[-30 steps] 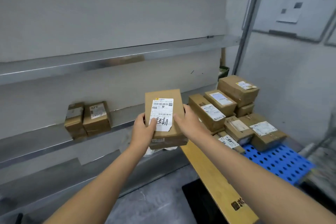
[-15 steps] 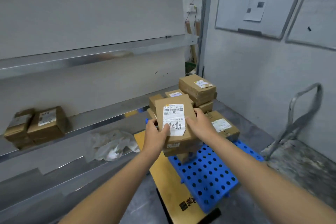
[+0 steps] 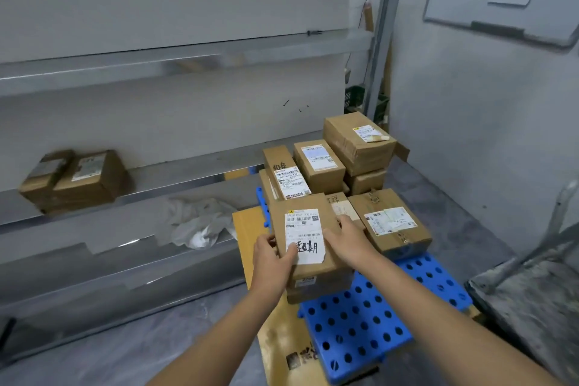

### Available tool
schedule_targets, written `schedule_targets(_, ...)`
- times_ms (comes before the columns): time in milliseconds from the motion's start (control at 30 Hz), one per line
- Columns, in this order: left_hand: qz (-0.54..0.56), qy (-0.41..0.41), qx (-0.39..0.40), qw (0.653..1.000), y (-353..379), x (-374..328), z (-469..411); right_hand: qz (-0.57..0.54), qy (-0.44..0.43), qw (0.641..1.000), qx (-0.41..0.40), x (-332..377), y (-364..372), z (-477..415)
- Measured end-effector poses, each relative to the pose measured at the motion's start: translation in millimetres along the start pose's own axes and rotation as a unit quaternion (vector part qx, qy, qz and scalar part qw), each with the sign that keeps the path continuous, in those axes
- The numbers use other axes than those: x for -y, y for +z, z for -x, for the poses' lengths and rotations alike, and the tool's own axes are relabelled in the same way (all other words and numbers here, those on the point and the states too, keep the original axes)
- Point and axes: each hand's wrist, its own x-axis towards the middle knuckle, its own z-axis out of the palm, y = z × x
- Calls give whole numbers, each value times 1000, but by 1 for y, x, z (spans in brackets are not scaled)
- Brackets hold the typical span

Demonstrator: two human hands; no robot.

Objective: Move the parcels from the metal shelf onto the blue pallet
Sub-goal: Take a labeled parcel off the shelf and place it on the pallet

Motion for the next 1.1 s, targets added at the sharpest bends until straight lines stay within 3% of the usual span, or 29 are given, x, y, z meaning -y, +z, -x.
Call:
schedule_targets(600, -46, 25, 4, 999, 16, 41, -56, 2, 28, 998, 64, -27, 10, -67)
schedule_targets(1100, -58, -29, -35, 997, 38, 28, -30, 41, -17, 989, 138, -30, -9, -83)
